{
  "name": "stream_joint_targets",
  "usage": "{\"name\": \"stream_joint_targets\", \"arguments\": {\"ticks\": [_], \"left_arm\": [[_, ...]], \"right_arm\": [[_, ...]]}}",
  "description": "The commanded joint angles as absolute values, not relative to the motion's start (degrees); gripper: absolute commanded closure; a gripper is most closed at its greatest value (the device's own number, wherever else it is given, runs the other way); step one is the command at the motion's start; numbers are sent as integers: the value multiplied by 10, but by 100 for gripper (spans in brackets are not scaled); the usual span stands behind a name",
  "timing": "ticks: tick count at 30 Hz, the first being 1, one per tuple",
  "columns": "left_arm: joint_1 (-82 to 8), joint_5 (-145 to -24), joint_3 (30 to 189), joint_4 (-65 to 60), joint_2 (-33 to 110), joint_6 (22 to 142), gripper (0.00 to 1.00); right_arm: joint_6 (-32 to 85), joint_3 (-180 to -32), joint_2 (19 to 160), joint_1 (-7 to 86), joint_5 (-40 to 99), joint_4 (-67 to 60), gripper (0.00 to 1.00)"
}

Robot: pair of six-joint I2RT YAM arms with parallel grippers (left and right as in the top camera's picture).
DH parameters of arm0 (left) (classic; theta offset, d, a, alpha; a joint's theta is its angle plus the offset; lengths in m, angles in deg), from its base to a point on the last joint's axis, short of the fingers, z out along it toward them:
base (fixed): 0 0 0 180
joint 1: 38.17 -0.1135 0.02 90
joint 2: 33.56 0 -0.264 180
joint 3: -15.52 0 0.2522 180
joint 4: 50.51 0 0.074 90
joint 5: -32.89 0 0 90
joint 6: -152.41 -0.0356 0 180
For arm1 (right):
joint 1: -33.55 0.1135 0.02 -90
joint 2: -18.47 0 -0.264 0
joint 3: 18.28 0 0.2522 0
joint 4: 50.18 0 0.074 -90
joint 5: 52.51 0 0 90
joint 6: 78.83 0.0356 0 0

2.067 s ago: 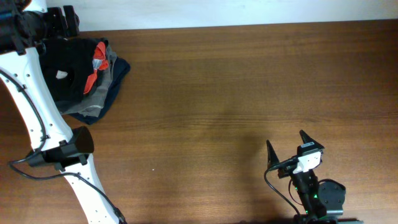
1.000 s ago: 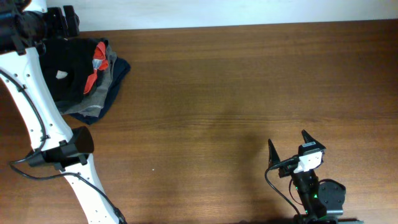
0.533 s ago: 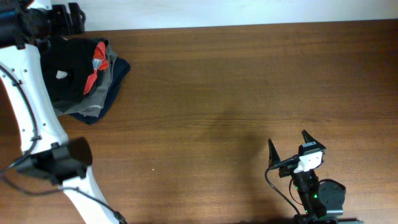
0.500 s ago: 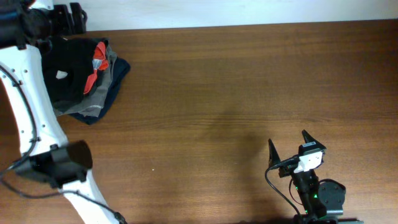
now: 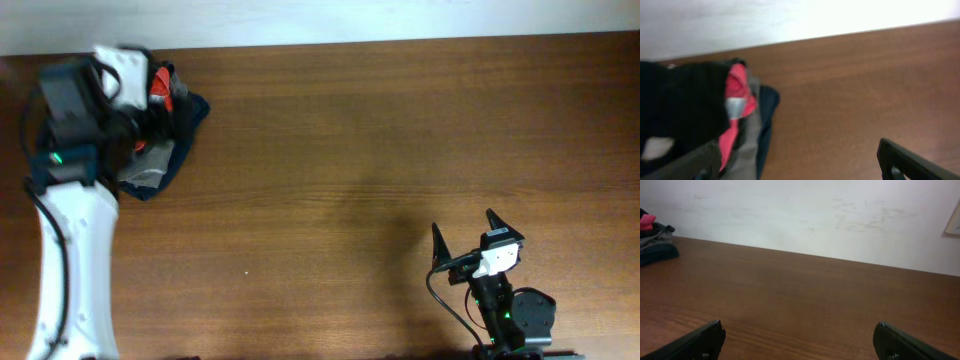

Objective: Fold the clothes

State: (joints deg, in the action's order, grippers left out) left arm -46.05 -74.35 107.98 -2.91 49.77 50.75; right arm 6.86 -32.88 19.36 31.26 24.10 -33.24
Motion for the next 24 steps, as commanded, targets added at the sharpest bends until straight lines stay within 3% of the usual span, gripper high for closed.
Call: {"name": "stream_joint_targets", "arguments": {"ticks": [1,13,24], "left_arm": [[-432,-754,971,-91,419,441,1],[-393,-752,614,-384,156,426,1],[-394,-725,434,-432,-74,426,1]], "right_arm": [[71,-324,187,309,246,-333,2],[71,-324,187,309,246,-332,1],[71,-324,187,309,246,-332,1]]}}
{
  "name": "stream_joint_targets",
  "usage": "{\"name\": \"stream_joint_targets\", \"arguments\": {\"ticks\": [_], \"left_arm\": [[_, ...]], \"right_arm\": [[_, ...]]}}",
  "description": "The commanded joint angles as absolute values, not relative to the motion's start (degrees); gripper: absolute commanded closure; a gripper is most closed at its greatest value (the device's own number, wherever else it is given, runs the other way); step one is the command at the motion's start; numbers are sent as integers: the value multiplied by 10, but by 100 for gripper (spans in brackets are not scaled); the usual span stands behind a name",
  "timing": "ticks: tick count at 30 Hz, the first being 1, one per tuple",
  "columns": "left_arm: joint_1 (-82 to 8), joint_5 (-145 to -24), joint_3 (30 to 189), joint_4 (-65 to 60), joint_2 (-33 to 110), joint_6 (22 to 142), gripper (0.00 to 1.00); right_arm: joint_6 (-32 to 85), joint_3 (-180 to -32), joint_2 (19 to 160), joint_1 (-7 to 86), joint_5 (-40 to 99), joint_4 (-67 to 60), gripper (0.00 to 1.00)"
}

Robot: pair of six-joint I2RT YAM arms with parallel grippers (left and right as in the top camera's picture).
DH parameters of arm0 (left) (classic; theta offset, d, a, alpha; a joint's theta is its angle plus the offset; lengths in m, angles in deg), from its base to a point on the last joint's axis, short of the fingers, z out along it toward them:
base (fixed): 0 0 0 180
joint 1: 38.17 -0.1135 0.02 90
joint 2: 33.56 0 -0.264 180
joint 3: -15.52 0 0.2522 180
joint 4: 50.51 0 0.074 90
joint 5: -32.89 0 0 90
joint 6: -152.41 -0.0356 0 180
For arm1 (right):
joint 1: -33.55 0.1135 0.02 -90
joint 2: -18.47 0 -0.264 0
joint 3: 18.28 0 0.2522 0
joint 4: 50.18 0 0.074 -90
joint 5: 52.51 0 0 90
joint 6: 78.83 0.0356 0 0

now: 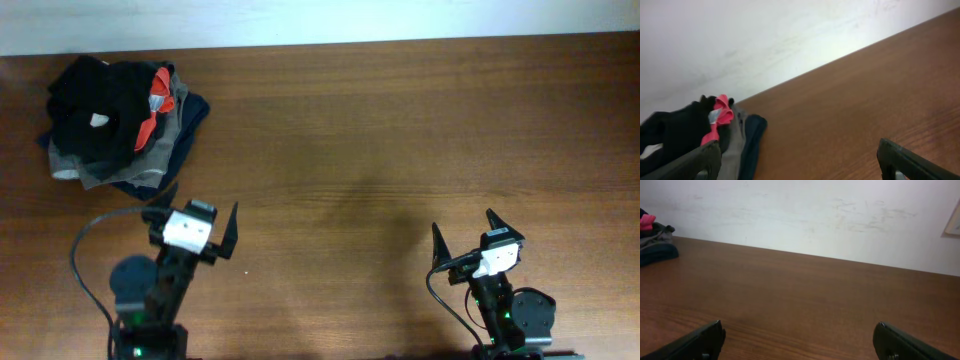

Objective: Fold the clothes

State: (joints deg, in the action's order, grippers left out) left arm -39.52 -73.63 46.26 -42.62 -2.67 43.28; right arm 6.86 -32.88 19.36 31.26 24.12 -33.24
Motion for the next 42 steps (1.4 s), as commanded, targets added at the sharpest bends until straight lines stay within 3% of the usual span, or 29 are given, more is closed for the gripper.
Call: {"name": "stream_joint_targets", "arguments": {"ticks": [1,16,20,42], "left_arm": [[-395,-725,422,-433,-94,426,1],[-411,-726,298,-431,-294,426,1],[-420,-726,298,-344,-333,426,1],[-424,-724,298,-333,-333,463,1]], "right_arm": [[71,-324,187,309,246,-332,1],[71,-324,187,309,246,-332,1],[71,-324,187,309,246,-333,1],[71,-324,187,309,246,-332,1]]}}
